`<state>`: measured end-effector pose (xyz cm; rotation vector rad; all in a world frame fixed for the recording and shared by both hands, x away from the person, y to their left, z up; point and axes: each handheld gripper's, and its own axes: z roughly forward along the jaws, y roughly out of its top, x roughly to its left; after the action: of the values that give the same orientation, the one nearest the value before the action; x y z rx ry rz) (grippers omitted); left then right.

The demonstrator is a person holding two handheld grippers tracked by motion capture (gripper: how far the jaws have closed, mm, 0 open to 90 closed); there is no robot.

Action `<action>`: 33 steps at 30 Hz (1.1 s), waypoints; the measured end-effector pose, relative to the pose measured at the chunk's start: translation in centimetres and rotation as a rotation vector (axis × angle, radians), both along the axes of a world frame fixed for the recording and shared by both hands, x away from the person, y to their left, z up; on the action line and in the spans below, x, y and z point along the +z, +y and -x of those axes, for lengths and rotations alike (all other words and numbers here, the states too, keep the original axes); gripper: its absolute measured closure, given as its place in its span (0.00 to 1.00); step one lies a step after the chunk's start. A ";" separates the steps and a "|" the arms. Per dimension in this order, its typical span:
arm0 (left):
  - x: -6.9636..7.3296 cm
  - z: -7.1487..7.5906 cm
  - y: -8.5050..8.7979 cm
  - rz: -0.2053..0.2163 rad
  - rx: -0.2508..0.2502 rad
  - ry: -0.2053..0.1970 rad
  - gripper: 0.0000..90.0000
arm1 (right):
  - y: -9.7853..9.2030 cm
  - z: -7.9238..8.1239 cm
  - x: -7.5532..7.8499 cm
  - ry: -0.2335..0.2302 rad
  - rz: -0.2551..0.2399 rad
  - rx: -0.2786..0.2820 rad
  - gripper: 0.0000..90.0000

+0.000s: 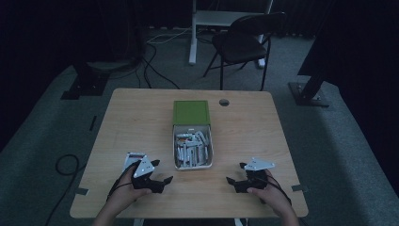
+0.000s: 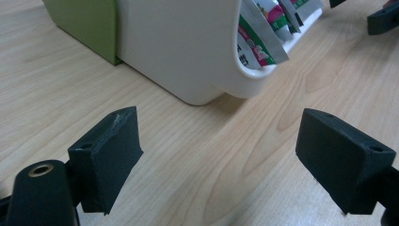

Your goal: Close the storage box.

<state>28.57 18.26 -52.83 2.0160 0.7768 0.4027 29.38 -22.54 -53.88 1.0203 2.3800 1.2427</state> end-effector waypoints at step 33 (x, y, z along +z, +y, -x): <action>1.6 -1.6 -1.3 0.092 0.064 -0.136 0.17 | 2.8 -1.9 2.6 -0.101 -0.178 0.015 0.15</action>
<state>30.19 16.97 -51.22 1.8618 0.7628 0.5260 31.32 -19.76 -51.24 0.9661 2.2371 1.4963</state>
